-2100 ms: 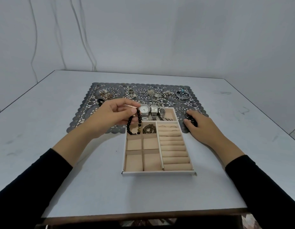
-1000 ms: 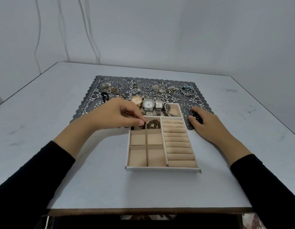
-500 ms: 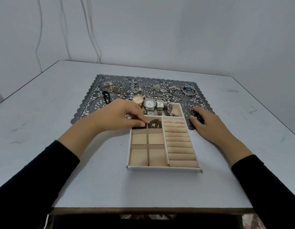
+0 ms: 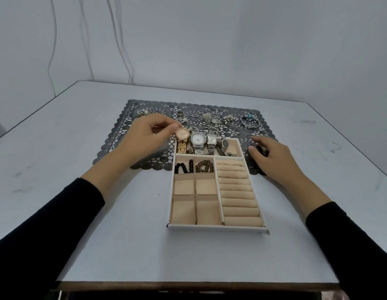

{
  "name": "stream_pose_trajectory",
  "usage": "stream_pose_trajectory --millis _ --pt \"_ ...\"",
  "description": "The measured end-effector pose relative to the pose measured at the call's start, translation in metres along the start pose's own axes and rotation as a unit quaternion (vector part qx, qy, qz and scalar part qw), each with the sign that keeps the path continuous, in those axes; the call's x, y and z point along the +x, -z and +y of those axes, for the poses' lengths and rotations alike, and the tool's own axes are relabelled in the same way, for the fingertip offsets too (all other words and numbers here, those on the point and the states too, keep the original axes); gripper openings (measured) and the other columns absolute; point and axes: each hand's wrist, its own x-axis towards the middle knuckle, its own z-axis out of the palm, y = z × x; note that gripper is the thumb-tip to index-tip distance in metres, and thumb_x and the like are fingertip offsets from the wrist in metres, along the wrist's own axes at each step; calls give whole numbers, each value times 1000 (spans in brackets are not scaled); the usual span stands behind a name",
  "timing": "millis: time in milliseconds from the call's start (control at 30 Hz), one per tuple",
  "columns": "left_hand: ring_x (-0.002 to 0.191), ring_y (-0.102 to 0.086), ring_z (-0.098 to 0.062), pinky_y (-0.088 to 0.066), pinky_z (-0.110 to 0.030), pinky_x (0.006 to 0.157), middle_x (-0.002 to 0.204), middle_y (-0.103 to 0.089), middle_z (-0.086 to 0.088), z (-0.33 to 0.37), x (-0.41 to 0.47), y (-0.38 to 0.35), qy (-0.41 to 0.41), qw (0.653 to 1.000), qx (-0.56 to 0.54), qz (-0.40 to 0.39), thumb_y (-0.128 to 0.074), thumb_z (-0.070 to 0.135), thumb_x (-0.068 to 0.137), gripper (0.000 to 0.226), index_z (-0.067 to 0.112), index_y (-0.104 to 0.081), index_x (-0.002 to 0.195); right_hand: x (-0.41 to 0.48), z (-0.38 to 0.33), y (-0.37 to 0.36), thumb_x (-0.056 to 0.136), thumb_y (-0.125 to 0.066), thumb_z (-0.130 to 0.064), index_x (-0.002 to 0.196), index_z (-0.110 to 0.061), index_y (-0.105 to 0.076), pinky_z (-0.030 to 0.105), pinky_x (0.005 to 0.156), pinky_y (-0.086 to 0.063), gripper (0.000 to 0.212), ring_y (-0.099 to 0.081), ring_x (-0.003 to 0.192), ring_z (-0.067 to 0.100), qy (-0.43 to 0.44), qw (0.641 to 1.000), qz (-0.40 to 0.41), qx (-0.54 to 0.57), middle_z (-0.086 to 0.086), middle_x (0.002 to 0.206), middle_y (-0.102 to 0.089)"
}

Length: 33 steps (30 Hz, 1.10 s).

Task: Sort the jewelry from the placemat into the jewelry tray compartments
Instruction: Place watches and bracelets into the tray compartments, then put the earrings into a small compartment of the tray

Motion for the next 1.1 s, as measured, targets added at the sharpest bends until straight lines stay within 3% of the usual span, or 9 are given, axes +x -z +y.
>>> stream_pose_trajectory --millis 133,233,333,600,800,934,1100 --pt "91 -65 -15 -53 -32 83 101 -70 7 -15 13 -1 12 994 107 -8 -55 29 99 22 25 -69 115 13 -7 -9 93 -59 -22 121 -18 -63 27 96 -45 29 -58 105 11 23 998 27 55 -5 111 -64" --pt "101 -59 -8 -42 -20 82 112 -67 7 -23 23 -2 10 991 132 -27 -52 27 101 25 23 -68 119 29 -12 -15 92 -60 -17 114 -18 -67 6 82 -44 23 -60 95 8 27 995 34 95 -6 103 -66" --pt "106 -58 -10 -44 -28 92 118 -68 4 -30 38 -3 11 989 141 -40 -50 28 101 26 22 -67 121 48 -14 -23 92 -60 -14 109 -17 -70 -3 72 -40 21 -61 89 5 35 992 39 116 -5 100 -68" --pt "103 -61 -17 -46 -34 88 119 -68 3 -40 81 -20 -2 986 146 -85 -49 35 101 28 27 -65 122 96 -14 -41 89 -64 -15 105 -21 -73 -1 71 -41 19 -59 82 -2 46 991 35 121 -9 94 -68" --pt "116 -55 -7 -41 -34 104 128 -64 9 -38 112 -42 -33 980 143 -135 -54 35 99 28 29 -64 125 120 -15 -52 86 -70 -21 107 -20 -73 0 69 -39 21 -56 77 -3 81 992 6 95 -8 93 -68" --pt "116 -55 -6 -41 -26 97 129 -64 10 -42 128 -53 -41 975 147 -161 -59 41 96 30 34 -65 124 130 -13 -58 83 -73 -28 104 -19 -75 6 81 -40 23 -60 93 4 115 990 -29 78 -7 102 -71" --pt "120 -55 -6 -35 -20 96 130 -64 11 -47 144 -62 -41 971 146 -185 -65 42 91 34 34 -66 124 135 -14 -59 85 -72 -27 103 -19 -75 18 87 -42 20 -59 96 5 130 988 -50 59 -8 103 -68"
